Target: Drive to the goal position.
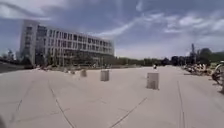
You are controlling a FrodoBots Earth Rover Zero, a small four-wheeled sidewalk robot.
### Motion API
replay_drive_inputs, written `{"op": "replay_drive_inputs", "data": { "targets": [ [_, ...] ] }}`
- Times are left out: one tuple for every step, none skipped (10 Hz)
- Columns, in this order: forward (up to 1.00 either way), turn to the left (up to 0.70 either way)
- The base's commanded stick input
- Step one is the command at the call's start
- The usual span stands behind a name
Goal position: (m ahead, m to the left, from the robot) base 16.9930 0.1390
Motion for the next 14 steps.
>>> {"op": "replay_drive_inputs", "data": {
  "targets": [
    [0.60,0.00],
    [0.60,0.00],
    [0.60,0.00],
    [0.60,0.00],
    [0.60,0.00],
    [0.60,0.00],
    [0.60,0.00],
    [0.60,0.00],
    [0.60,-0.09],
    [0.60,-0.12],
    [0.60,-0.12],
    [0.60,-0.12],
    [0.60,-0.12],
    [0.60,-0.12]
  ]
}}
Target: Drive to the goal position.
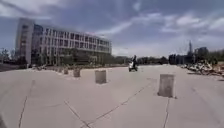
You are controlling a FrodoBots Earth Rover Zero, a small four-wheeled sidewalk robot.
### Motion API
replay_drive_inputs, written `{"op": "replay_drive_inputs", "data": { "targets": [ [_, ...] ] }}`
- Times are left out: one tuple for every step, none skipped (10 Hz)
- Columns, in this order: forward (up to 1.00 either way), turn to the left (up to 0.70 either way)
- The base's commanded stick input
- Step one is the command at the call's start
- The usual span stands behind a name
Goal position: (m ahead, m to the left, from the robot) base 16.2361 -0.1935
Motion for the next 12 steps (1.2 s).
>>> {"op": "replay_drive_inputs", "data": {
  "targets": [
    [0.60,-0.12],
    [0.60,-0.12],
    [0.60,-0.12],
    [0.60,-0.12],
    [0.60,-0.12],
    [0.60,-0.12],
    [0.60,-0.12],
    [0.60,-0.12],
    [0.60,-0.12],
    [0.60,-0.12],
    [0.60,-0.12],
    [0.60,-0.12]
  ]
}}
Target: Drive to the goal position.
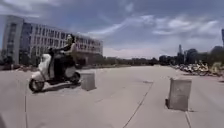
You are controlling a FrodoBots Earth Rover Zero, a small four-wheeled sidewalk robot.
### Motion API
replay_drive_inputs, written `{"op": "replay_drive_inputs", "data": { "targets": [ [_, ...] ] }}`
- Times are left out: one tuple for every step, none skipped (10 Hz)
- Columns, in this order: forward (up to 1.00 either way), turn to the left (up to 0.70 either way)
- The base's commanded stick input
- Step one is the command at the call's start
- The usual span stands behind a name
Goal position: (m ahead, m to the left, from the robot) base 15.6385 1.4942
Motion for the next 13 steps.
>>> {"op": "replay_drive_inputs", "data": {
  "targets": [
    [0.60,-0.12],
    [0.60,-0.12],
    [0.60,-0.12],
    [0.60,-0.12],
    [0.60,-0.12],
    [0.60,-0.12],
    [0.60,-0.12],
    [0.60,-0.12],
    [0.60,-0.10],
    [0.60,-0.06],
    [0.60,-0.02],
    [0.60,0.00],
    [0.60,0.00]
  ]
}}
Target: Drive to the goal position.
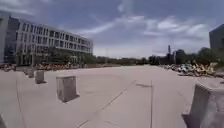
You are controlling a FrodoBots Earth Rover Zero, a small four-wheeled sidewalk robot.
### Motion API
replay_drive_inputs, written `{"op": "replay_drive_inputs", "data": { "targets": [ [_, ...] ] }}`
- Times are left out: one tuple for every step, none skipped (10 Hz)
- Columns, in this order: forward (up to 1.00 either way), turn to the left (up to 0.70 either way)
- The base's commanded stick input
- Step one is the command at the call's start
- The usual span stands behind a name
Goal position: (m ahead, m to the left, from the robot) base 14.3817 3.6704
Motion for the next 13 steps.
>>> {"op": "replay_drive_inputs", "data": {
  "targets": [
    [0.60,0.00],
    [0.60,0.00],
    [0.60,0.00],
    [0.60,0.00],
    [0.60,-0.04],
    [0.60,-0.09],
    [0.60,-0.12],
    [0.60,-0.13],
    [0.60,-0.13],
    [0.60,-0.06],
    [0.60,-0.02],
    [0.60,0.00],
    [0.60,0.00]
  ]
}}
